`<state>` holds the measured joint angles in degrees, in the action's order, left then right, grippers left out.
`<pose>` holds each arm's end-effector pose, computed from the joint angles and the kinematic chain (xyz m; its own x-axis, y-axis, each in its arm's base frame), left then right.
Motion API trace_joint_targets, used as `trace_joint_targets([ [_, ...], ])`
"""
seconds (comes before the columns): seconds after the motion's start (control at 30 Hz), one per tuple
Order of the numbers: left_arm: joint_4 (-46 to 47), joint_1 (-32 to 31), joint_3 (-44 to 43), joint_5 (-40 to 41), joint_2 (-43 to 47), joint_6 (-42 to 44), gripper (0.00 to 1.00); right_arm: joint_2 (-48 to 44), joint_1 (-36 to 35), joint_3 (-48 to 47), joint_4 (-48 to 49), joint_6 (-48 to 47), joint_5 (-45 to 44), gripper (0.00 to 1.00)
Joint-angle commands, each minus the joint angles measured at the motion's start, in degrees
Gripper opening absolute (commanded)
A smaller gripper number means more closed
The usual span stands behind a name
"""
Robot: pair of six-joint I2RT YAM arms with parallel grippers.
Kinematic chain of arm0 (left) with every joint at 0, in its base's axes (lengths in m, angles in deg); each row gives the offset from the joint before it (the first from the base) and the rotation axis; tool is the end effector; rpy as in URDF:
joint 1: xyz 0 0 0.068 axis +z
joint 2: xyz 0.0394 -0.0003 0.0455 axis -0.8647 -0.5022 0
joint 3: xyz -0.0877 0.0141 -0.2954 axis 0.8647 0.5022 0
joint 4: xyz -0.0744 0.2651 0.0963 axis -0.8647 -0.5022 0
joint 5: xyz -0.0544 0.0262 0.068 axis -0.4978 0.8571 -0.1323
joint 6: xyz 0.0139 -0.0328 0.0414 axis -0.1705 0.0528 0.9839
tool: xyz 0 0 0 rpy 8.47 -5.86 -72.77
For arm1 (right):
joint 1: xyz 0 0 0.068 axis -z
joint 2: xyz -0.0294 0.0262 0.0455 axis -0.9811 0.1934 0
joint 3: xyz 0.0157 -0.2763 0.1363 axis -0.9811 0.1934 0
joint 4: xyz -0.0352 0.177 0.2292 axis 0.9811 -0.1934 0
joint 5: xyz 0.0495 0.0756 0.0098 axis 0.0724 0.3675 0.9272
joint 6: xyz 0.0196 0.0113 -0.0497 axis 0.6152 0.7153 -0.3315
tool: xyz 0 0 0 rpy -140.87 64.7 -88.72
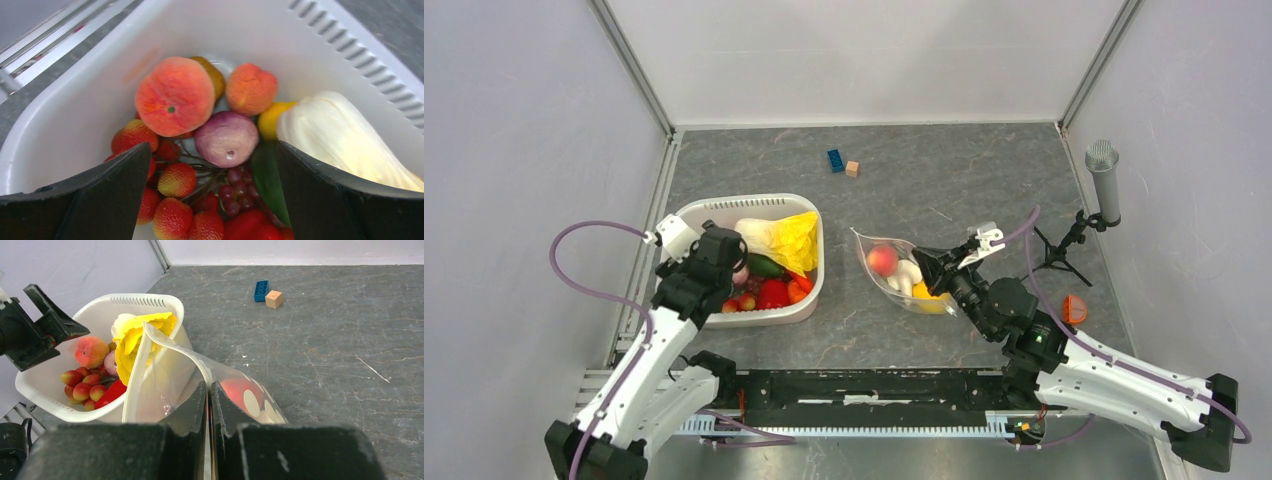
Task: Place the food in the zip-top bag and seal the zipper
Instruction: Pick up the fake fruit from the bin.
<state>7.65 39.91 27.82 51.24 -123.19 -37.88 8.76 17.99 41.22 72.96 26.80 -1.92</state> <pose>0.1530 -0.0282 0.2955 -0.2596 -0.4961 -0.8286 -0.6571 0.7195 -0.2249 0.0960 0.1348 0.3104 -0.1765 0.3182 -0.9315 -0.4873 0.7940 0.3636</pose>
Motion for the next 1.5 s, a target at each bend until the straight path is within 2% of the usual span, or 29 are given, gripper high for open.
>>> trace_joint_targets([
  [0.0,-5.72,0.67,-1.97,10.64,-4.01,-13.14,1.00,-0.81,0.00,0.22,0.89,0.61,-2.05,0.11],
  [0.07,-4.87,1.50,-1.46,9.66,-4.91,-13.94,1.00,-0.77,-0.09,0.06,0.92,0.74,-2.41,0.11],
  [0.17,0.11,3.73,-0.10,7.05,-6.85,-10.67,1.00,-0.64,0.01,-0.54,0.27,0.92,-2.48,0.12],
  [0.33,2.20,7.20,-0.59,5.19,-11.20,-9.66,1.00,-0.40,-0.07,-0.40,-0.10,1.44,-2.91,0.12],
  [0.43,3.42,10.68,1.16,0.35,-13.30,-11.10,1.00,-0.13,-0.04,-0.74,-0.23,1.36,-2.97,0.12],
  [0.67,5.01,13.96,1.71,-3.74,-19.40,-12.99,1.00,0.85,0.01,-1.59,-0.99,1.14,-2.83,0.12],
  [0.73,4.64,14.05,1.71,-3.31,-19.80,-13.52,0.94,1.02,0.01,-1.67,-1.06,1.21,-2.64,0.12],
  [0.83,4.65,14.03,2.09,-2.99,-16.57,-13.82,0.71,0.95,0.00,-1.72,-1.49,1.26,-2.99,0.12],
  [0.9,4.42,14.04,2.11,-2.92,-13.17,-13.08,0.62,0.89,0.04,-1.50,-1.35,1.49,-3.27,0.12],
  [1.03,2.71,14.05,1.82,-2.26,-5.87,-11.07,0.56,1.45,-0.03,-1.45,-1.01,1.74,-2.98,0.12],
  [1.1,2.19,14.01,1.86,-2.02,-2.78,-9.50,0.45,1.90,-0.06,-1.43,-0.84,1.83,-2.93,0.12],
  [1.17,1.50,14.06,1.99,-2.07,-0.15,-8.41,0.43,2.41,0.02,-1.46,-0.67,2.08,-2.65,0.12],
  [1.2,1.47,14.06,2.29,-1.92,0.84,-8.03,0.46,2.64,-0.01,-1.50,-0.55,2.13,-2.50,0.12],
  [1.23,1.44,14.04,2.69,-1.51,1.46,-7.97,0.53,2.69,0.02,-1.52,-0.41,2.14,-2.28,0.12],
  [1.27,1.44,14.01,3.22,-1.03,1.77,-8.33,0.66,2.87,-0.02,-1.47,-0.33,2.24,-2.20,0.13],
  [1.37,3.21,14.01,4.29,-0.75,0.37,-8.52,0.93,3.20,0.03,-1.70,-0.38,2.24,-1.74,0.13],
  [1.4,3.99,14.01,4.33,-0.79,-0.78,-8.59,0.98,3.28,0.04,-1.87,-0.56,2.23,-1.73,0.13],
  [1.47,5.82,14.03,4.18,-0.72,-4.24,-8.67,1.00,3.31,0.01,-1.98,-0.96,2.19,-1.78,0.13],
])
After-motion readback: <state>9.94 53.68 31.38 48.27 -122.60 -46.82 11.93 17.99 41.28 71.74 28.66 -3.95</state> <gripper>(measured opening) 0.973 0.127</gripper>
